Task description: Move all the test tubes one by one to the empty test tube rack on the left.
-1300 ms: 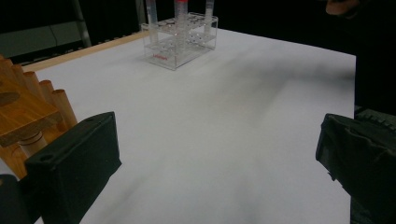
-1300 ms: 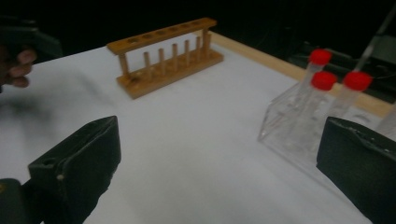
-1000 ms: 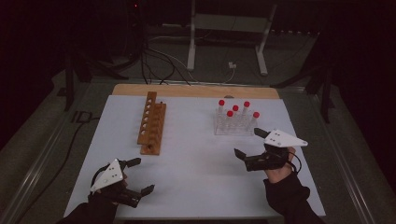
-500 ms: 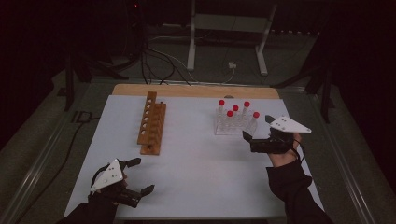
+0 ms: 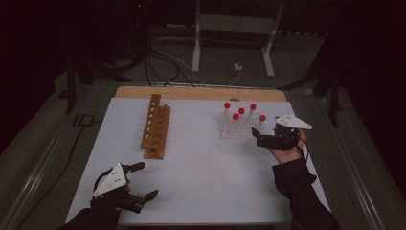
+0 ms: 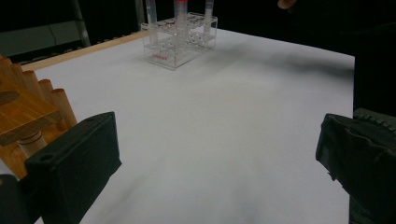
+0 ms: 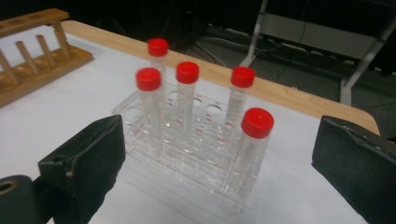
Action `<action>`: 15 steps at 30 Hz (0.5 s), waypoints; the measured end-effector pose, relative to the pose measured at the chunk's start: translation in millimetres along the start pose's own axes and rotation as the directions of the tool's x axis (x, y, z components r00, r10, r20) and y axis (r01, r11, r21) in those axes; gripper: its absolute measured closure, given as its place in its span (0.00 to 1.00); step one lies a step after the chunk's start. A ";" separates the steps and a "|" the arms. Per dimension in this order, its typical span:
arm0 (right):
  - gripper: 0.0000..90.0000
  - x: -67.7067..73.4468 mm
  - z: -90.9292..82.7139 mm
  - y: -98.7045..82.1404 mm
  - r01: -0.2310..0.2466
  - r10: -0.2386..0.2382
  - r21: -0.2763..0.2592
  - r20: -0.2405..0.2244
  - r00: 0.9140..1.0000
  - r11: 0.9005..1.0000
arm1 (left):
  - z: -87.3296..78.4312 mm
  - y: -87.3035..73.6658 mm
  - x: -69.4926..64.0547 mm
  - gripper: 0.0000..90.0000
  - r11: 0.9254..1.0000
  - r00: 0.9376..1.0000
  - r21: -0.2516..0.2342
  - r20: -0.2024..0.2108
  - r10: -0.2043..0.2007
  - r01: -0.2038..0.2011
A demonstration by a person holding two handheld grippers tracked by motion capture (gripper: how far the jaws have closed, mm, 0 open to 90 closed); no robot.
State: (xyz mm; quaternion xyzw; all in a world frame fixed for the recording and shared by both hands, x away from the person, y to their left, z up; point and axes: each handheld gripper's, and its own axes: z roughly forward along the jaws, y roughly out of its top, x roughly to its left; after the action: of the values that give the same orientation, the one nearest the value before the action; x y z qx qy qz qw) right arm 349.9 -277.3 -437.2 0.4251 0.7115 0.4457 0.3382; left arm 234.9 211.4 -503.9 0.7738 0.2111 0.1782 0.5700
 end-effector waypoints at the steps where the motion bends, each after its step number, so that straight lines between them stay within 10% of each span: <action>1: 0.03 -1.2 2.3 -1.1 -0.007 0.007 0.004 0.004 1.000 1.000 | 0.1 0.0 -0.1 0.00 1.000 1.000 0.001 0.001 0.001 -0.001; 15: 0.31 -15.0 27.7 -14.6 -0.088 0.082 0.099 0.055 0.995 0.991 | 0.4 -0.3 -0.1 0.00 1.000 1.000 0.001 0.002 0.000 0.000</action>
State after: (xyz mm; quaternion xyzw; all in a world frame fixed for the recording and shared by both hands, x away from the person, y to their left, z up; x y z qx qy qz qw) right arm 375.4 -284.9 -459.5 0.4830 0.7056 0.4119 0.3150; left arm 234.9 211.1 -504.3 0.7742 0.2107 0.1774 0.5698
